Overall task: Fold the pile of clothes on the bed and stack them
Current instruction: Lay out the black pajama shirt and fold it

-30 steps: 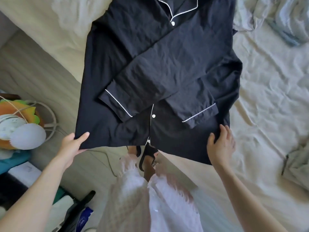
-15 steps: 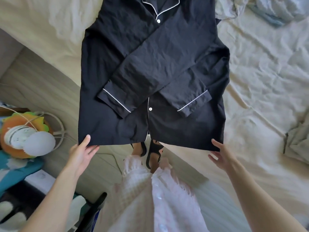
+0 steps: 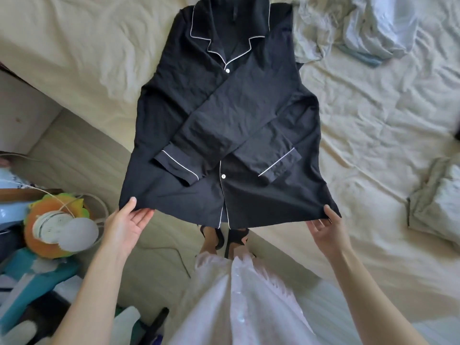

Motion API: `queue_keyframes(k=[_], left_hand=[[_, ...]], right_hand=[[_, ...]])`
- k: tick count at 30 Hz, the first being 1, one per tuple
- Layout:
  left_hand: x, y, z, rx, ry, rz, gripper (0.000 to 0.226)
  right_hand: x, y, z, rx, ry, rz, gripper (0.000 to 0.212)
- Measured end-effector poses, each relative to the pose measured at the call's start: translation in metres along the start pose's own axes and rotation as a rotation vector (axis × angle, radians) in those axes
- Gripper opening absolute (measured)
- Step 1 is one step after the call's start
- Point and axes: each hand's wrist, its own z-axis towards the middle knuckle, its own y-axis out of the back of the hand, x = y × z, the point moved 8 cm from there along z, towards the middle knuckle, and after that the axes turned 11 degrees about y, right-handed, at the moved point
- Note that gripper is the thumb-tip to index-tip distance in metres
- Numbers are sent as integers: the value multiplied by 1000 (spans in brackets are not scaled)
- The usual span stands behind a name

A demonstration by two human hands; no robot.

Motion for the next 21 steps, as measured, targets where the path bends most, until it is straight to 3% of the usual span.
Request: queue_keyframes(k=[2, 7, 13, 21], left_hand=[[-17, -8, -11, 9, -14, -34, 25], [-59, -39, -32, 97, -42, -95, 11], [-123, -99, -30, 199, -32, -96, 18], [-235, -193, 21, 258, -28, -82, 20]], right_hand=[[19, -15, -10, 39, 51, -13, 10], [64, -52, -27, 121, 146, 22, 10], [131, -122, -18, 227, 272, -77, 15], [203, -255, 50, 165, 264, -104, 18]])
